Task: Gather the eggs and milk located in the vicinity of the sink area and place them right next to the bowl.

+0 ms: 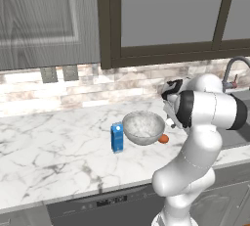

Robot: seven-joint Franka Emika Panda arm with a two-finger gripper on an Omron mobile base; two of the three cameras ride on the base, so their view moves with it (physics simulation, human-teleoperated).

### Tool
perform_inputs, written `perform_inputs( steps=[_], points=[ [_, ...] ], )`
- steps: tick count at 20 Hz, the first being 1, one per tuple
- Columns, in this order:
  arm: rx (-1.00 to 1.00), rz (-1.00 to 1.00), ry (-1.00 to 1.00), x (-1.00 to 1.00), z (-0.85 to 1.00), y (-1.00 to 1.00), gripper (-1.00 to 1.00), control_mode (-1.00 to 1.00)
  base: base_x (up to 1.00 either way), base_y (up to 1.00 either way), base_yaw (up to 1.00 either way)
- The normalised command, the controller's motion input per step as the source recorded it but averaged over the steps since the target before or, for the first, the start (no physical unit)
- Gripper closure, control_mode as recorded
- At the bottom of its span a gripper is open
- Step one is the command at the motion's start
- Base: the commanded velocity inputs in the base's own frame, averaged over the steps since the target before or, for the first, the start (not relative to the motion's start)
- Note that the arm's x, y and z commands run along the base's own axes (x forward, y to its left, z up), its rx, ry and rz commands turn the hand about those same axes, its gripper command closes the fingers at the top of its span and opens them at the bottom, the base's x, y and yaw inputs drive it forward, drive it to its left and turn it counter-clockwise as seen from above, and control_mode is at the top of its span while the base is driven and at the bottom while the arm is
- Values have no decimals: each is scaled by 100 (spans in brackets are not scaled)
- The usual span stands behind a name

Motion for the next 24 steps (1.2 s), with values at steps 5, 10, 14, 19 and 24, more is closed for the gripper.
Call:
perform_inputs(
  steps=[5,10,14,19,24],
  points=[
    [0,0,0,0,-8,11,100,-100,0,0,0],
    [0,0,-2,0,-9,2,100,-100,0,0,0],
    [0,0,-2,0,-9,3,100,-100,0,0,0],
    [0,0,-1,0,-13,1,100,-100,0,0,0],
    [0,0,-1,0,-9,6,100,-100,0,0,0]
  ],
)
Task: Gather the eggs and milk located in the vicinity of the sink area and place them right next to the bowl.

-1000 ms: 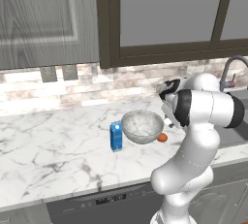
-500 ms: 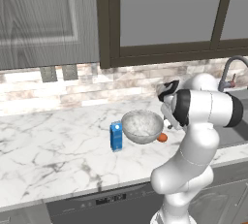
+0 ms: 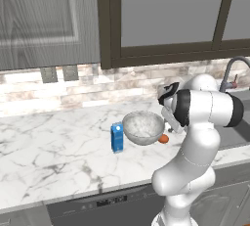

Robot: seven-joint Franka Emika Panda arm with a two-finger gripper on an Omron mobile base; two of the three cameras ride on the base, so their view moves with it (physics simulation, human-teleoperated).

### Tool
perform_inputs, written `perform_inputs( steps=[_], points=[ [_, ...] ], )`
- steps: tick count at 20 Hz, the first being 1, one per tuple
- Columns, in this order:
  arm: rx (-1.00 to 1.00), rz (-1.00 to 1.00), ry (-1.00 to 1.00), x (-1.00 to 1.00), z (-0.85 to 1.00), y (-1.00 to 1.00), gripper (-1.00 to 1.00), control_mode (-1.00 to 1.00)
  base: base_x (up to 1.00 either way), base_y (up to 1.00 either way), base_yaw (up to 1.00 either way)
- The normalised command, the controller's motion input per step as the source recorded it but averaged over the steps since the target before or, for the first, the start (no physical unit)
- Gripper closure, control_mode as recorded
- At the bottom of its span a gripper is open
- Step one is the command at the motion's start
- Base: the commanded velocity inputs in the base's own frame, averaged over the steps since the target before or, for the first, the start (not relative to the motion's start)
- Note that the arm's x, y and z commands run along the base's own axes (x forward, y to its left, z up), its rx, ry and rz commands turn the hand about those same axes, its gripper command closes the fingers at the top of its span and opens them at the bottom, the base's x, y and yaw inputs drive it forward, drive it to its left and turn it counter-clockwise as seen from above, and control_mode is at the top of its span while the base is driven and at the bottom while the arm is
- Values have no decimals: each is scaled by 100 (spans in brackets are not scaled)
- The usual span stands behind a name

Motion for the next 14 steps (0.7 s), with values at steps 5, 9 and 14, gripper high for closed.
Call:
perform_inputs(
  steps=[5,9,14],
  points=[
    [0,0,0,0,-1,9,100,-100,0,0,0],
    [0,0,0,5,0,14,100,-100,0,0,0],
    [0,0,0,1,-1,6,100,-100,0,0,0]
  ],
)
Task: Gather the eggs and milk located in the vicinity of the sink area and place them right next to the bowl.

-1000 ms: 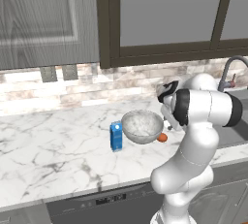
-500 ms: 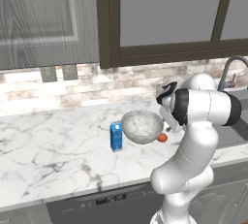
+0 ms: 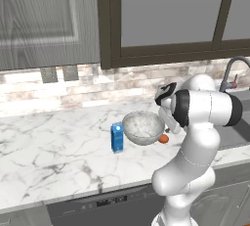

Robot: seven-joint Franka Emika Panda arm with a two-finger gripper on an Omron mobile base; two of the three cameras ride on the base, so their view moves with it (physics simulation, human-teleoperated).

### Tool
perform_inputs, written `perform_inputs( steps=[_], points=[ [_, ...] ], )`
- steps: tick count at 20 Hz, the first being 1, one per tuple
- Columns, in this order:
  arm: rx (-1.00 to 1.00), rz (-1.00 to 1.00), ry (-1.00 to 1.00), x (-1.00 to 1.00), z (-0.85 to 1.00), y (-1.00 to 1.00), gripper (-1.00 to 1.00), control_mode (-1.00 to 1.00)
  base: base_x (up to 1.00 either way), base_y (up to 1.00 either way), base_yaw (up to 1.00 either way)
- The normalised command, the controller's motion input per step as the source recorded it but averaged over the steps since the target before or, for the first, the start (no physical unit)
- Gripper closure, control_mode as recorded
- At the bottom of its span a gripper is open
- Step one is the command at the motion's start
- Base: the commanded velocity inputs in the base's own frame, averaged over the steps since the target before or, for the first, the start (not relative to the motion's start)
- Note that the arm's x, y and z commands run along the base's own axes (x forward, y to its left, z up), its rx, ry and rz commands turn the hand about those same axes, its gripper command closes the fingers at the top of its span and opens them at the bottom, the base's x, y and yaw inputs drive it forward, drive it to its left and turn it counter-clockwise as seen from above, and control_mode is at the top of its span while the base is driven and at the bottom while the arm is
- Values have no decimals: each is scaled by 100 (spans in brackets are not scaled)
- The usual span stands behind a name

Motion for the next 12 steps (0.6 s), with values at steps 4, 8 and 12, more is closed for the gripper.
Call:
perform_inputs(
  steps=[4,8,12],
  points=[
    [0,0,0,0,0,2,100,-100,0,0,0],
    [0,0,0,0,0,0,-100,-100,0,0,0],
    [0,0,0,0,0,0,-100,-100,0,0,0]
  ],
)
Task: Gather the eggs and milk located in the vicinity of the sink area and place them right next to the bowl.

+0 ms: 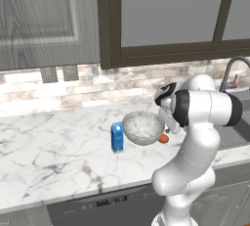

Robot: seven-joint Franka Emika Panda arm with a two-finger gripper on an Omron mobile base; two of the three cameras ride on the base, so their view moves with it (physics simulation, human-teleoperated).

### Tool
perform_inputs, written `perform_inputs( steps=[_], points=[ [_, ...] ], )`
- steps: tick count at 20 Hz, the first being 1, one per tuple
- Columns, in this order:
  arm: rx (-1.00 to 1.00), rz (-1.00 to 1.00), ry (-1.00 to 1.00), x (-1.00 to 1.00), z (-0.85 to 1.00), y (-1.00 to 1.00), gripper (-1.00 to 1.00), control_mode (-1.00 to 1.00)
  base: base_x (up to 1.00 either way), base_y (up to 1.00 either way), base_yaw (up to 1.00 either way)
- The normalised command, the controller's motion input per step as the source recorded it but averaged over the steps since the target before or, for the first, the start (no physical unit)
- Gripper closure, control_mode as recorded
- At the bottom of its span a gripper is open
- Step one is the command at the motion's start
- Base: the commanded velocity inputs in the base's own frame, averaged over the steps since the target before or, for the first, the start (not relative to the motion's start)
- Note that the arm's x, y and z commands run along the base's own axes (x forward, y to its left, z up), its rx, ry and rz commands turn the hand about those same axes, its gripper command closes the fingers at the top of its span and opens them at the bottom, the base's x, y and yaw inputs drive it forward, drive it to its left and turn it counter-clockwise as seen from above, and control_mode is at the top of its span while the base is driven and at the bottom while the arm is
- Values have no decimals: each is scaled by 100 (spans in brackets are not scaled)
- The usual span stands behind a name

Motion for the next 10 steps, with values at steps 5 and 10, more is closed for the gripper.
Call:
perform_inputs(
  steps=[5,10],
  points=[
    [0,0,0,0,0,0,-100,-100,0,0,0],
    [0,0,0,0,0,0,-100,-100,0,0,0]
  ],
)
